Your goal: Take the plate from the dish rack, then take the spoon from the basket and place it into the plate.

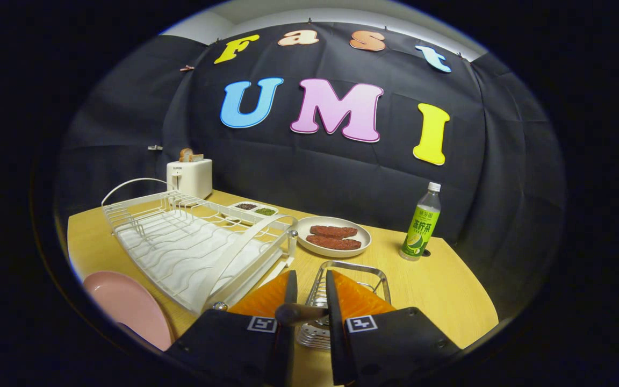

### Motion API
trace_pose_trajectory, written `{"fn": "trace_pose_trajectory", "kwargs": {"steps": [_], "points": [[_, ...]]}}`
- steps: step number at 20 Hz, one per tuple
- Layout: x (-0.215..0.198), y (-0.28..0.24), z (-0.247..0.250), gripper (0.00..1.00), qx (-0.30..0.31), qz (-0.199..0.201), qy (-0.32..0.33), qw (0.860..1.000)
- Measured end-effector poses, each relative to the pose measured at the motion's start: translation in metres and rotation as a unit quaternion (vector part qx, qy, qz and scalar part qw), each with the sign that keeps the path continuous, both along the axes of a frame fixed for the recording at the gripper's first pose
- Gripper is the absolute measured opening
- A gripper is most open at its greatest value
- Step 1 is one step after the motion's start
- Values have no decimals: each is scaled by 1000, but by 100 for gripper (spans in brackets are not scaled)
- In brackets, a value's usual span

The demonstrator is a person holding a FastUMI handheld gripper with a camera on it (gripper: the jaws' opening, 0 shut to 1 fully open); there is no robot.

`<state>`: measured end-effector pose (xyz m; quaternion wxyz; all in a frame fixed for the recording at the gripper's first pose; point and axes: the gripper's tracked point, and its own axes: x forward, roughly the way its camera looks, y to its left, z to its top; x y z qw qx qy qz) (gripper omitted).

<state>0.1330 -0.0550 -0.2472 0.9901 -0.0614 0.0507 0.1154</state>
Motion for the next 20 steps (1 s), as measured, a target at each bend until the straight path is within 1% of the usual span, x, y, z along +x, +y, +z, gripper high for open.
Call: {"fn": "trace_pose_trajectory", "kwargs": {"steps": [2, 4, 5, 9, 13, 20], "points": [[0, 0, 3, 24, 6, -1, 2, 1000], [2, -3, 12, 20, 1, -7, -6, 1000], [4, -3, 14, 18, 3, -3, -7, 1000], [11, -12, 25, 16, 30, -8, 8, 999], [16, -15, 44, 13, 30, -5, 8, 1000], [8, -17, 108, 13, 21, 11, -16, 1000]]}}
